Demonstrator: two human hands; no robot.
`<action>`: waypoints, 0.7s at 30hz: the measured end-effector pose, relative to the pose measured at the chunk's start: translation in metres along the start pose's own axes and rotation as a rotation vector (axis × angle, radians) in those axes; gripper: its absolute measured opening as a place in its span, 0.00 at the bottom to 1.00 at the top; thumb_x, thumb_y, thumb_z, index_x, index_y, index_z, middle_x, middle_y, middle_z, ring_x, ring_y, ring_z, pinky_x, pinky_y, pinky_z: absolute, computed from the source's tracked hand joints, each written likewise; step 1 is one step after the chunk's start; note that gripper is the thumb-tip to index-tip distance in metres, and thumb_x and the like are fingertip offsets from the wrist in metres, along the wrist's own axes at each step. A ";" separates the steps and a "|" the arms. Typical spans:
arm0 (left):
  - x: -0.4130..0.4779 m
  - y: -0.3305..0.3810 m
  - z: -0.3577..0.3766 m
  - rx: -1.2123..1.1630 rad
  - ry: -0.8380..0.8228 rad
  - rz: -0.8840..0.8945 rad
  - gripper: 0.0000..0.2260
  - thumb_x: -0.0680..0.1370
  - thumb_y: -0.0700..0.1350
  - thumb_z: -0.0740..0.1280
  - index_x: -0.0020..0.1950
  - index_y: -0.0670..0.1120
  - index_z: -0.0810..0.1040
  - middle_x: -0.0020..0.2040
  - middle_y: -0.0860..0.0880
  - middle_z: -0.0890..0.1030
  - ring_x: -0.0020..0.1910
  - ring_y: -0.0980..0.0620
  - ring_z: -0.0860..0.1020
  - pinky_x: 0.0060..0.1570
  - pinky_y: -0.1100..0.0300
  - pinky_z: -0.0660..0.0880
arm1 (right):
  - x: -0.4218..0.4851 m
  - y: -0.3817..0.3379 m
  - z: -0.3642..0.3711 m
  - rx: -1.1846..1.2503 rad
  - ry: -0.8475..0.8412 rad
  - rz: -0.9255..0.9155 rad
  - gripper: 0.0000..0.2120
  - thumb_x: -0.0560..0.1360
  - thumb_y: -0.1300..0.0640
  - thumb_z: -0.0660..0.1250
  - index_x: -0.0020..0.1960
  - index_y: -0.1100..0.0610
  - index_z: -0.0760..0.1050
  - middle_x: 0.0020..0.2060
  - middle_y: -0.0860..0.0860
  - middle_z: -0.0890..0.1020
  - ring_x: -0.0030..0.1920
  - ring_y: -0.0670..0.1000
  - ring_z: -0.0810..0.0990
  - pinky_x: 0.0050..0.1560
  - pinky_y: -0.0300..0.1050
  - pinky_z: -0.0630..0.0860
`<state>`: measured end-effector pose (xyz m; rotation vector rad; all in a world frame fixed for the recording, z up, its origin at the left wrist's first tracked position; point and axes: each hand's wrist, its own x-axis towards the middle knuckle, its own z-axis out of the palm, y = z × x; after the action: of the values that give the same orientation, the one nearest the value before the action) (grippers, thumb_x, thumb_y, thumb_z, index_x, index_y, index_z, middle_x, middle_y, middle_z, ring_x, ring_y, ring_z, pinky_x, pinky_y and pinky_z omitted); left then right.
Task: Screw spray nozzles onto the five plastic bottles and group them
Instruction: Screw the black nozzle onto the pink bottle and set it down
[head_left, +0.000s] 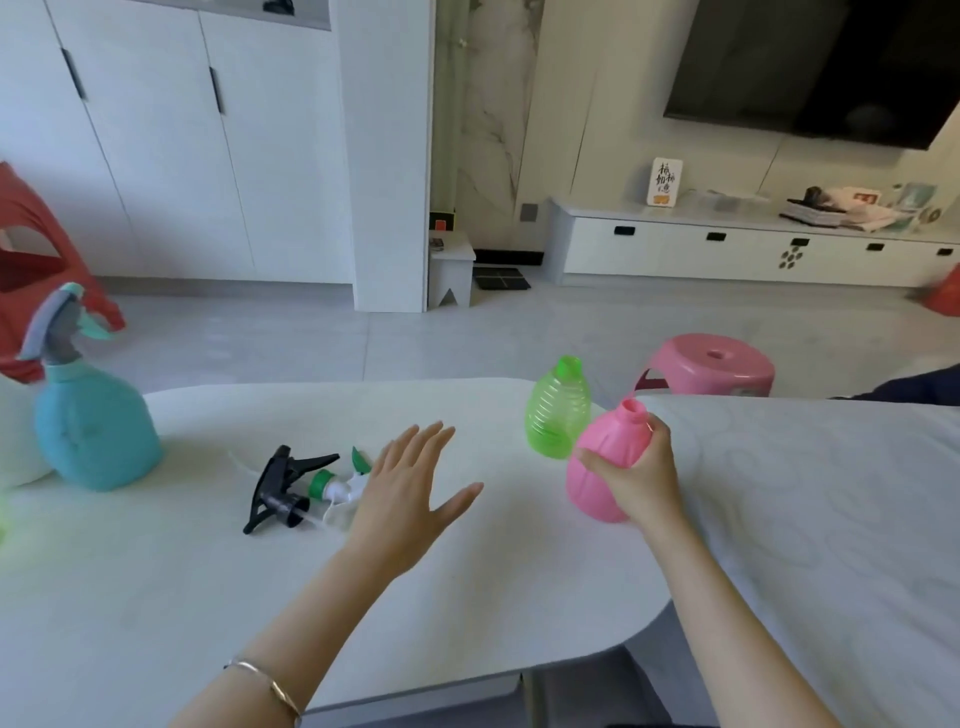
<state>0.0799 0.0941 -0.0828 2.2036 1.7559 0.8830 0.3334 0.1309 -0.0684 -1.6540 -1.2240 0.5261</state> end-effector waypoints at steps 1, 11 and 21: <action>-0.001 0.001 0.000 -0.010 0.009 0.000 0.32 0.76 0.63 0.61 0.76 0.51 0.62 0.77 0.54 0.63 0.77 0.50 0.55 0.74 0.55 0.52 | 0.000 0.002 0.001 0.010 -0.001 0.029 0.41 0.61 0.57 0.80 0.69 0.58 0.63 0.65 0.56 0.72 0.64 0.57 0.72 0.56 0.43 0.67; -0.013 0.001 -0.019 -0.206 -0.050 0.015 0.39 0.69 0.67 0.66 0.75 0.54 0.60 0.73 0.58 0.66 0.72 0.60 0.60 0.65 0.65 0.59 | -0.044 -0.052 0.020 0.243 -0.141 -0.025 0.34 0.62 0.57 0.79 0.62 0.48 0.67 0.56 0.47 0.77 0.56 0.50 0.77 0.52 0.43 0.73; -0.028 -0.033 -0.071 -0.409 0.107 -0.100 0.44 0.58 0.60 0.79 0.68 0.61 0.61 0.62 0.59 0.74 0.57 0.57 0.76 0.52 0.52 0.78 | -0.100 -0.114 0.096 0.519 -0.600 -0.065 0.32 0.63 0.46 0.78 0.63 0.45 0.69 0.55 0.45 0.79 0.49 0.38 0.80 0.41 0.31 0.76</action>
<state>0.0099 0.0619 -0.0511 1.8232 1.5422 1.2284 0.1640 0.0867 -0.0291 -1.0358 -1.3974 1.2435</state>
